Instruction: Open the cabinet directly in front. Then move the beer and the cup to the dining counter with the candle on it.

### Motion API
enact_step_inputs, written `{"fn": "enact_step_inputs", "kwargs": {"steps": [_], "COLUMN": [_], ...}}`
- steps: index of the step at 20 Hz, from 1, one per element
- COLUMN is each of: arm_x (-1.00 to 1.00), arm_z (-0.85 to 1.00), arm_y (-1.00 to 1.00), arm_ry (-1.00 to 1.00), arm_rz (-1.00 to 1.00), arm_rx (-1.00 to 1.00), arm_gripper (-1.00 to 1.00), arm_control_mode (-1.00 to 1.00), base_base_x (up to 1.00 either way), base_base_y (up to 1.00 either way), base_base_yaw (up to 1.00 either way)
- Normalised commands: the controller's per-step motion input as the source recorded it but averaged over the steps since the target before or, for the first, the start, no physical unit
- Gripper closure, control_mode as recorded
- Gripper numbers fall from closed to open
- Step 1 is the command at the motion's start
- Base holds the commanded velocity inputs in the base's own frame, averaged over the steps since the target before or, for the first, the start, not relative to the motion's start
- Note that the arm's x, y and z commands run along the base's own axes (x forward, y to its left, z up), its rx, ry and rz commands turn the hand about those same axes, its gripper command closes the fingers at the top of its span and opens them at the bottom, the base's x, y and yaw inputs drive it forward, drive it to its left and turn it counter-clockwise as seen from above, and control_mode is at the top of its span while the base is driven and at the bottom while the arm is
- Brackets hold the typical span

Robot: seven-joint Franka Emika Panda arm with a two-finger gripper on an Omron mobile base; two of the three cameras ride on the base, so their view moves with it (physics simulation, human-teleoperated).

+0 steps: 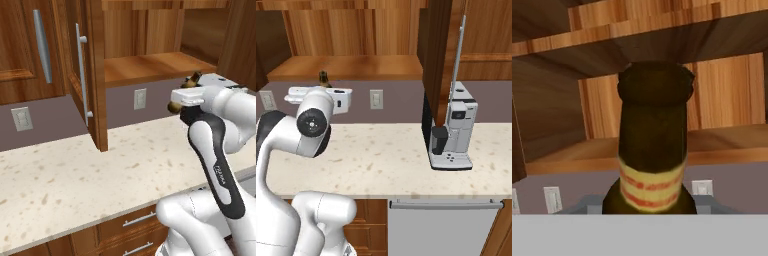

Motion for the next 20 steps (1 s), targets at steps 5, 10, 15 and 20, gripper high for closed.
{"fn": "enact_step_inputs", "kwargs": {"steps": [5, 10, 15, 20], "arm_x": [-0.31, -0.13, 0.00, 0.00], "arm_z": [-0.55, -0.19, 0.00, 0.00], "arm_y": [0.01, 0.00, 0.00, 0.00], "arm_ry": [0.14, 0.06, 0.00, 0.00], "arm_rz": [0.00, -0.03, 0.00, 0.00], "arm_rx": [-0.10, -0.01, 0.00, 0.00], "arm_gripper": [1.00, 1.00, 1.00, 1.00], "arm_control_mode": [-1.00, 1.00, 1.00, 1.00], "base_base_x": [0.00, -0.27, -0.29, 0.00], "base_base_y": [0.00, 0.00, 0.05, 0.00], "base_base_yaw": [0.00, -0.20, -0.94, -1.00]}}
